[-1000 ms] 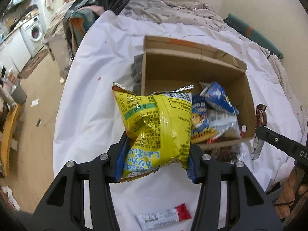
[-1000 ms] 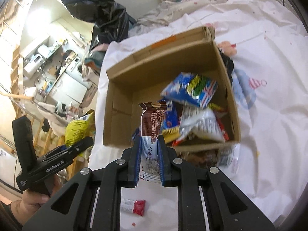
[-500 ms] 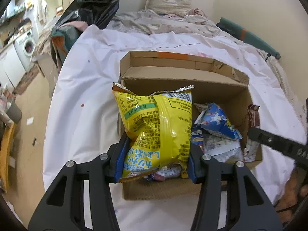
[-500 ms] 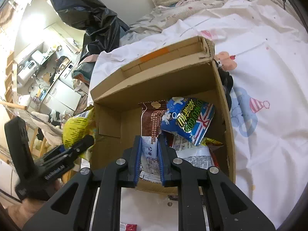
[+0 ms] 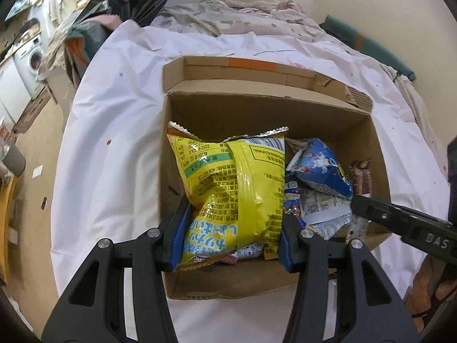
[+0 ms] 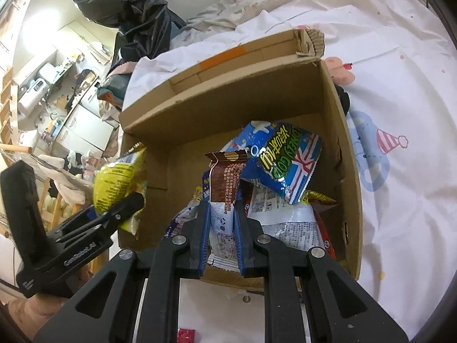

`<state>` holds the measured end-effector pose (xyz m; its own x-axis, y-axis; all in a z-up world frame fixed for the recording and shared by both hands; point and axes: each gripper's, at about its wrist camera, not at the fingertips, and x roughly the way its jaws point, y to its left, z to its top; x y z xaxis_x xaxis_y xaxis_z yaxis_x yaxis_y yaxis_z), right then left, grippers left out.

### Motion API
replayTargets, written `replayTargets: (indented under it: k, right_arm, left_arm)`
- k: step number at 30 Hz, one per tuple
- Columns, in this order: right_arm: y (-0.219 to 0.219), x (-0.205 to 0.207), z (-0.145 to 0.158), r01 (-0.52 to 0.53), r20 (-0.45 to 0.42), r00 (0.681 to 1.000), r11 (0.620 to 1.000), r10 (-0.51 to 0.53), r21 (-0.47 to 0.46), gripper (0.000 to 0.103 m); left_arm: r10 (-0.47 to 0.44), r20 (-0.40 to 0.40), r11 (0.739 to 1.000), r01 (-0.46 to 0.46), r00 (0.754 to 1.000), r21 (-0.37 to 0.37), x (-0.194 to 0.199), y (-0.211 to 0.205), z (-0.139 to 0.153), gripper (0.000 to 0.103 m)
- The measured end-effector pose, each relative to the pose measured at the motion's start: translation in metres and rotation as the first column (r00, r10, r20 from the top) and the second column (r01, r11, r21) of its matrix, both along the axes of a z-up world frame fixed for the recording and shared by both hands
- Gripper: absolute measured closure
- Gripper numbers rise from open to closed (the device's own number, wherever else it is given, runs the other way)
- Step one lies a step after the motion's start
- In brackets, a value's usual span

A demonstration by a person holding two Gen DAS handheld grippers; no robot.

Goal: Organize snacks
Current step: 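Lower the yellow bag and brown bar into the box and release both, then grasp the red-topped white bar with the left gripper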

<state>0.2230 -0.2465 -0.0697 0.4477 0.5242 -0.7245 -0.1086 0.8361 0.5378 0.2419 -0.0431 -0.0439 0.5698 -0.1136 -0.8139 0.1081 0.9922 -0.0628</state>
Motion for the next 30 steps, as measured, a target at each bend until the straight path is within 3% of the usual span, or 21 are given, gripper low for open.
replayTargets:
  k: [6,13,15,17,19,21,23,24,30]
  right_arm:
    - [0.001,0.000,-0.003,0.002,-0.012,1.000,1.000,-0.002,-0.008,0.085]
    - [0.001,0.000,-0.004,0.002,-0.014,1.000,1.000,-0.002,0.000,0.083]
    - [-0.001,0.000,-0.003,0.012,-0.012,1.000,1.000,-0.012,0.012,0.083]
    - [-0.004,0.000,-0.002,0.020,-0.013,1.000,1.000,-0.020,0.019,0.082]
    - [-0.007,0.000,-0.002,0.027,-0.015,1.000,0.999,-0.027,0.031,0.082]
    - [-0.009,-0.001,0.000,0.032,-0.008,0.999,0.999,-0.032,0.040,0.075]
    - [-0.012,-0.004,0.003,0.046,0.010,0.999,0.998,-0.047,0.048,0.039]
    - [-0.013,-0.005,0.005,0.053,0.022,0.998,0.997,-0.054,0.047,0.035]
    - [-0.017,-0.008,0.013,0.060,0.036,0.997,0.997,-0.062,0.053,0.035]
  left_arm:
    - [-0.026,0.034,0.999,0.025,0.999,0.044,-0.003,-0.007,0.001,0.054]
    - [-0.037,0.034,0.999,0.036,0.999,0.034,-0.005,-0.008,0.003,0.050]
    - [-0.026,0.031,0.999,0.025,0.999,0.040,-0.005,-0.007,0.004,0.042]
    - [-0.006,0.043,0.999,0.004,0.999,0.048,-0.006,-0.006,0.006,0.023]
    - [-0.002,0.057,0.999,0.000,0.998,0.036,-0.007,-0.005,0.008,0.015]
    - [-0.005,0.063,1.000,0.003,0.998,0.027,-0.008,-0.005,0.010,0.014]
    - [-0.010,0.065,1.000,0.008,0.998,0.028,-0.009,-0.005,0.010,0.014]
    - [-0.010,0.065,1.000,0.008,0.998,0.029,-0.009,-0.005,0.010,0.014]
    - [-0.002,0.064,1.000,0.001,0.998,0.016,-0.013,0.000,0.013,0.014]
